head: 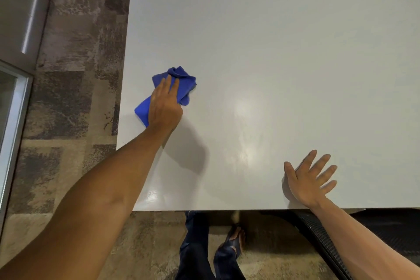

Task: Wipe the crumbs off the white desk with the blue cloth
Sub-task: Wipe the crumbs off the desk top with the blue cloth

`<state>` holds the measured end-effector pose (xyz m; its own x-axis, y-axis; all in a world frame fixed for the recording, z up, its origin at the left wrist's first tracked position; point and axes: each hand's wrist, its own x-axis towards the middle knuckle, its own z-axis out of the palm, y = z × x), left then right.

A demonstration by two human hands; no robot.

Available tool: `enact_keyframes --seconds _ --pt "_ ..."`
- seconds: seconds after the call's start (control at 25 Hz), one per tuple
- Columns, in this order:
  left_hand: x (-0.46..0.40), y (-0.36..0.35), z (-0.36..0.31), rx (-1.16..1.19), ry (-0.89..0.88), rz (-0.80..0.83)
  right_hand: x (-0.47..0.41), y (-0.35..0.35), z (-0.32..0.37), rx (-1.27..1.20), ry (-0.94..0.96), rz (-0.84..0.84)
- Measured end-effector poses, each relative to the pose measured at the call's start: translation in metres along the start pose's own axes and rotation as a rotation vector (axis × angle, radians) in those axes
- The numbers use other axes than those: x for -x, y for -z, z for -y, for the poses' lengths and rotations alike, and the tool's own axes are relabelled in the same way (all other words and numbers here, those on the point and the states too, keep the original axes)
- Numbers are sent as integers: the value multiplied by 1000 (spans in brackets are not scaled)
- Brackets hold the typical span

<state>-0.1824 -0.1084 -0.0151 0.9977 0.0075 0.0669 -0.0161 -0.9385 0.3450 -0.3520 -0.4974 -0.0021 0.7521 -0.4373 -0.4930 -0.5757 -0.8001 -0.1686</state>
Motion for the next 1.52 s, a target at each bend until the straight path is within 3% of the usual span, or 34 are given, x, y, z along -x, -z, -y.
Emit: enact_keyframes --seconds 0.28,0.52,0.64,0.88,1.0,1.12,1.36,1.52 --pt "120 -2 -65 137 -170 179 2 5 2 29 -4 72" --pt "216 -12 -91 90 -397 285 4 12 3 33 -19 129" --pt "220 -9 -86 50 -473 290 1 22 3 23 6 214" --pt "207 -10 -75 90 -527 288 4 26 6 57 24 222" --pt "182 -11 -73 54 -439 277 4 24 4 56 28 217" --pt "131 -9 -67 46 -302 173 3 22 3 72 19 216" --pt "22 -15 -30 72 -251 -88 2 22 3 70 20 223" --pt "-35 -7 -1 -18 -12 -141 2 12 0 41 -25 195"
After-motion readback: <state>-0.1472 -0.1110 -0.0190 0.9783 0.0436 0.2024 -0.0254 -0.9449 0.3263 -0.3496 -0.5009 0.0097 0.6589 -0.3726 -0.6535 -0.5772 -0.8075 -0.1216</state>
